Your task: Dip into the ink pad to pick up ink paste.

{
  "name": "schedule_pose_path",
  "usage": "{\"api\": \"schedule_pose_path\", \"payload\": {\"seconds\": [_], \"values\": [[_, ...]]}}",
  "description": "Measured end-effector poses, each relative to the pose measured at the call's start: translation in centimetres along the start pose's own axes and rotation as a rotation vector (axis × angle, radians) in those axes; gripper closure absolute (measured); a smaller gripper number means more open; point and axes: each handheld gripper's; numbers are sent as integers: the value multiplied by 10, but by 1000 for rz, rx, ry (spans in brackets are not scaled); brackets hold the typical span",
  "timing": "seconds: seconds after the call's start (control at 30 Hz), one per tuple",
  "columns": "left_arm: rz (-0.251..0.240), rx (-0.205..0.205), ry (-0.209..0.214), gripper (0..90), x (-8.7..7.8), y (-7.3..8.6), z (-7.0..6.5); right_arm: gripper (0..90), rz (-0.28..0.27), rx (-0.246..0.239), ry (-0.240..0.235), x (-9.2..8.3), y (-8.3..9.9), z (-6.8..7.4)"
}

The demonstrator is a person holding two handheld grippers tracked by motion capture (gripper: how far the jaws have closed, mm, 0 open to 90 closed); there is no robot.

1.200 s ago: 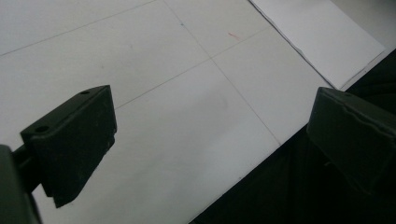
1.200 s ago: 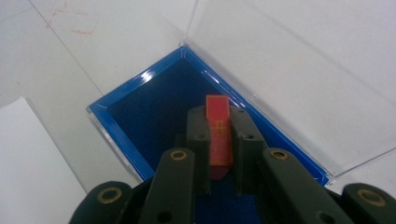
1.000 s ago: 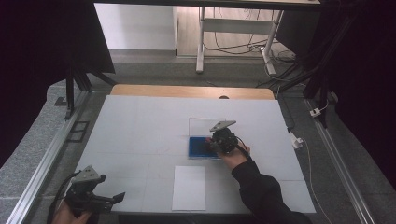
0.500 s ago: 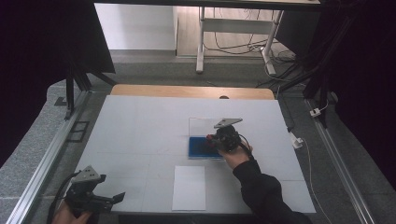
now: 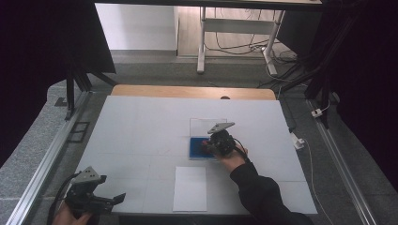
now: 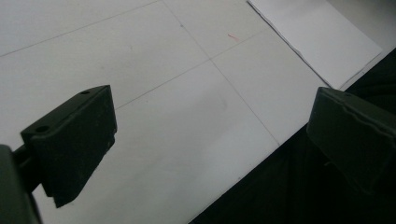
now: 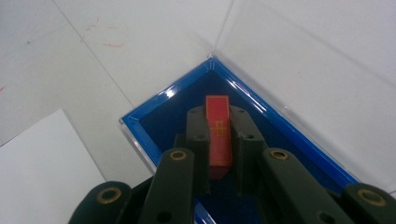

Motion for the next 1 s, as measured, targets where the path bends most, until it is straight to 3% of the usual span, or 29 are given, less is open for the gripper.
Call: {"api": "schedule_pose_path", "payload": {"seconds": [0.2,0.37,0.57,0.67,0.9,1.0], "values": [[2,1,-3,22,0,0,0,803,4,1,-2,1,0,0],[4,0,-4,22,1,0,0,805,5,44,-33,2,3,-5],[5,1,-4,23,1,0,0,805,10,-42,33,0,0,7],[6,2,-5,23,1,0,0,805,9,-61,47,0,-1,10],[5,2,-4,23,1,0,0,805,-2,33,-20,2,4,-2],[5,2,-4,23,1,0,0,805,-1,25,-14,2,4,-2]]}}
Point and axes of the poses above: each handheld gripper's, and its own axes: x roughly forward along the jaws, y roughly out of its underside, z roughly to its left, and after that the axes turned 13 degrees about y, right-handed
